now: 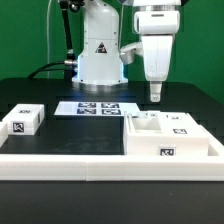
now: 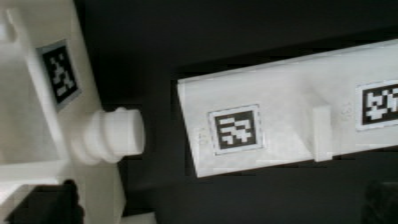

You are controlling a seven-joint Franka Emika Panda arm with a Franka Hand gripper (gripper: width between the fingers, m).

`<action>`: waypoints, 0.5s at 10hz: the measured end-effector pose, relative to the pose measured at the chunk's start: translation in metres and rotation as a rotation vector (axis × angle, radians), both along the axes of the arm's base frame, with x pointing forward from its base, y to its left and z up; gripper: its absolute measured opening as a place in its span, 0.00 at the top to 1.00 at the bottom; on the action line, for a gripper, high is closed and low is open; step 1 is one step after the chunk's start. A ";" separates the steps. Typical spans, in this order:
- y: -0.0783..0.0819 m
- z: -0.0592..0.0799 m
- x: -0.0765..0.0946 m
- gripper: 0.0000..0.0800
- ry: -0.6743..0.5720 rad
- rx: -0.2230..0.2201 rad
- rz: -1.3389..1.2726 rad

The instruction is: Assemble cabinet

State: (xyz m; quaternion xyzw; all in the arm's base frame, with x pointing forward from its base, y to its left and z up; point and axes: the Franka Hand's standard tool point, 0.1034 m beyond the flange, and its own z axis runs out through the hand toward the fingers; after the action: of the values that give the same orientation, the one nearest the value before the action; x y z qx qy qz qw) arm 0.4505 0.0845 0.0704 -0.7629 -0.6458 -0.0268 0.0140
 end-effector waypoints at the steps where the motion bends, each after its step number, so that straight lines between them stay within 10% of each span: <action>1: 0.003 -0.008 -0.008 0.00 -0.002 0.009 0.003; 5: 0.002 -0.037 -0.032 0.00 0.002 0.037 0.038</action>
Offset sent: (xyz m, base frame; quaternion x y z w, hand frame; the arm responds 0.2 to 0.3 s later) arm -0.0185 0.0002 -0.0230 -0.0047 0.0241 -0.0697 0.9973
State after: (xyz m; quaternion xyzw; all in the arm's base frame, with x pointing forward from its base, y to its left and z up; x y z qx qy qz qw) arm 0.4181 0.0865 0.0334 -0.7501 -0.6596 -0.0375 0.0294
